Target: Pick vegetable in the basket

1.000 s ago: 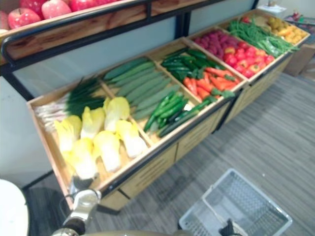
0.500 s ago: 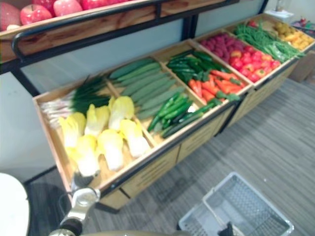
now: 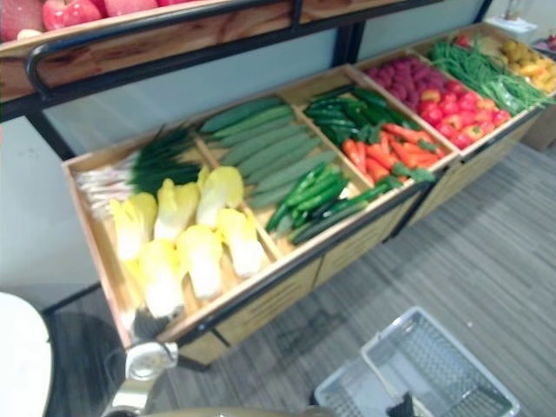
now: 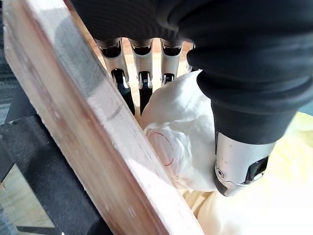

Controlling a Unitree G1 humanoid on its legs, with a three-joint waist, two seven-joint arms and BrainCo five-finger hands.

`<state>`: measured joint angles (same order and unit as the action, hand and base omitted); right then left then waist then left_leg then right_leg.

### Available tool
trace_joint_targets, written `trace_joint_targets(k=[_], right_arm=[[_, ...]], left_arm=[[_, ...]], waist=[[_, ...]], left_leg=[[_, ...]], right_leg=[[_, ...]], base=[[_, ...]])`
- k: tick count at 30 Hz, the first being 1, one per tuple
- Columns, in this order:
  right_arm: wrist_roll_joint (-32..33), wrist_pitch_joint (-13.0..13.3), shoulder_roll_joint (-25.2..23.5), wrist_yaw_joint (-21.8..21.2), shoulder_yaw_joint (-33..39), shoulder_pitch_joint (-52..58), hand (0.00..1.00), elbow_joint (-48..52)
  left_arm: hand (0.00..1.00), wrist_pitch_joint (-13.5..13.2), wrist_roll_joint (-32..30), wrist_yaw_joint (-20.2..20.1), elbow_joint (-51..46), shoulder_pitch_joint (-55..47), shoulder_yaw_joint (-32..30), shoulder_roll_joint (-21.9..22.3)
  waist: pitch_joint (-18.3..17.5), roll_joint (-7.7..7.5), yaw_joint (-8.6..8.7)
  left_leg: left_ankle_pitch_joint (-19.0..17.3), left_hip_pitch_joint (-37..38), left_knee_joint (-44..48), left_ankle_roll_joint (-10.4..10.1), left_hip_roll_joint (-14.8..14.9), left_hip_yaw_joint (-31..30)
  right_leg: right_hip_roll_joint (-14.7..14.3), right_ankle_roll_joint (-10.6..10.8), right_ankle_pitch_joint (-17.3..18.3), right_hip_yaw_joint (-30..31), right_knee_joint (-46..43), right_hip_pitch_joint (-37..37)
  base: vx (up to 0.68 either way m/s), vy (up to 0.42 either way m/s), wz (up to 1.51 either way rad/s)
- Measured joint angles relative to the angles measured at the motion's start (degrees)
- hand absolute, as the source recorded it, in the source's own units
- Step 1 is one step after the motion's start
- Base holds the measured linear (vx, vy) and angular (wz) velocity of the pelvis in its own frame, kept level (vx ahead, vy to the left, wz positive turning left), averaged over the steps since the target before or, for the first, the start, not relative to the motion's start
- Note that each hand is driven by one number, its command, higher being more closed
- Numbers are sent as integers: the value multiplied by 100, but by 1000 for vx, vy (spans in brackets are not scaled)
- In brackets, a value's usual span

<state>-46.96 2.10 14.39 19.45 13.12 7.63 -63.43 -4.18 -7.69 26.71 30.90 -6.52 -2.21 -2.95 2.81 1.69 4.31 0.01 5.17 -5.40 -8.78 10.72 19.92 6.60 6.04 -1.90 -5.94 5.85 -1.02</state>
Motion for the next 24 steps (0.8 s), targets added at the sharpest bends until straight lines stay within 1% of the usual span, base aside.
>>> trace_joint_targets(k=[2, 4, 6, 8, 10, 14, 16, 21, 24], right_arm=[[-32, 11, 0, 1, 0, 2, 100, 7], [-36, 81, 2, 3, 1, 9, 100, 33], [-38, 112, 6, 5, 4, 43, 100, 79], [-44, 120, 8, 5, 3, 55, 100, 87], [-52, 128, 8, 5, 3, 70, 100, 141], [-56, 199, 37, 1, 2, 124, 100, 181], [-56, 215, 48, 0, 2, 130, 100, 181], [-193, 241, 160, -115, -10, 115, 100, 181], [-235, 244, 161, -128, -19, 113, 100, 180]], left_arm=[[100, 12, -13, -3, -263, -97, -11, 61], [100, 29, -102, -5, -667, -209, -37, 66], [100, 37, -258, -3, -977, -295, -61, 64], [100, 37, -270, -2, -1249, -364, -92, 65], [100, 40, -469, 3, -1589, -466, -186, 78], [100, 38, -511, 30, -2092, -513, -327, 102], [100, 30, -664, 62, -2427, -509, -408, 106], [100, 11, -714, 276, -2885, -502, -684, 179], [100, 11, -714, 431, -3154, -494, -762, 178]], waist=[[-12, 19, -3], [-18, 28, -1], [-23, 36, -7], [-24, 34, -5], [-30, 43, -6], [-35, 51, -11], [-49, 58, -5], [-79, 90, -33], [-95, 79, -43]], left_leg=[[5, -5, 0, 7, 1, -5], [12, -13, 0, 16, 3, -7], [18, -19, 0, 24, 3, -17], [21, -11, 0, 29, -3, -28], [29, -15, 0, 40, -18, -33], [43, -36, 0, 61, -48, -115], [65, -94, 0, 90, -73, -190], [85, -97, 0, 118, -117, -237], [101, -106, -1, 134, -124, -291]], right_leg=[[1, -3, 2, -3, -15, 0], [1, -34, 24, -2, -86, 41], [9, -23, 79, -4, -187, 86], [19, -36, 100, -15, -233, 93], [34, -37, 100, -19, -252, 99], [71, -36, 101, -87, -257, 92], [99, -37, 101, -151, -262, 98], [146, -36, 101, -190, -299, 90], [157, -36, 101, -236, -308, 79]], base=[[0, 0, 0], [0, 0, 0], [0, 0, 0], [-8, -3, 2], [0, 0, 0], [-14, -1, 11], [-9, 2, 16], [-14, 1, 6], [-25, -6, 8]])
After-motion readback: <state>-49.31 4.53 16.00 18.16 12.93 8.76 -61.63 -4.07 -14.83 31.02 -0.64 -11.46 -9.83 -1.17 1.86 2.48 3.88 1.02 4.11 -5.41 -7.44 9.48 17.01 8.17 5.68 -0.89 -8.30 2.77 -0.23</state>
